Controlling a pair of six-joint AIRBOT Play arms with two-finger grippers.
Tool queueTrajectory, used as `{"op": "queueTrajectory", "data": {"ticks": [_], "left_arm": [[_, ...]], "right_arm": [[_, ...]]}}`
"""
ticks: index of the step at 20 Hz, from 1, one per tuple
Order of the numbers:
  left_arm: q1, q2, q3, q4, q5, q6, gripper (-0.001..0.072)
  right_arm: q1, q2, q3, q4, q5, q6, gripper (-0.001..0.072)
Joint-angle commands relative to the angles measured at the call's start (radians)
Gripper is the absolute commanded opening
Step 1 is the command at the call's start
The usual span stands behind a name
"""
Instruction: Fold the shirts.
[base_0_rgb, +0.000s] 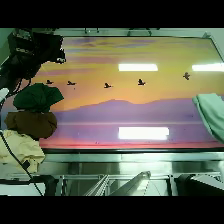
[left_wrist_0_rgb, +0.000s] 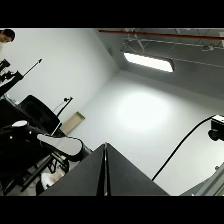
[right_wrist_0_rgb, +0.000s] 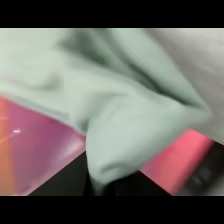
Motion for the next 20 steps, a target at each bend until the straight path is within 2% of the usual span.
{"op": "queueTrajectory", "data": {"ticks": [1, 5, 7, 11, 14, 15, 17, 20], "left_arm": [[-0.001, 0.000, 0.000, 0.000, -0.004, -0.001, 0.0020], [-0.001, 0.000, 0.000, 0.000, -0.004, -0.001, 0.0020], [-0.001, 0.000, 0.000, 0.000, -0.004, -0.002, 0.0019], [-0.001, 0.000, 0.000, 0.000, -0.003, -0.002, 0.0019], [-0.001, 0.000, 0.000, 0.000, -0.003, -0.001, 0.0019], [-0.005, 0.000, 0.000, 0.002, -0.003, -0.001, 0.0019], [-0.010, 0.000, 0.000, 0.003, -0.003, 0.000, 0.0019], [-0.026, 0.000, 0.000, 0.066, -0.003, 0.000, 0.0019]], "right_arm": [[0.103, -0.008, 0.091, 0.370, 0.009, -0.135, 0.0138], [0.291, -0.109, 0.385, 0.513, -0.074, -0.155, 0.0138], [0.323, -0.212, 0.601, 0.522, -0.087, -0.091, 0.0138], [0.286, -0.366, 0.965, 0.520, -0.083, 0.021, 0.0137], [0.195, -0.385, 1.014, 0.506, -0.018, 0.062, 0.0136], [0.167, -0.385, 1.013, 0.462, 0.014, 0.066, 0.0135], [0.114, -0.385, 1.012, 0.327, 0.083, 0.098, 0.0087], [0.047, -0.385, 0.978, 0.136, 0.190, 0.100, 0.0087]]}}
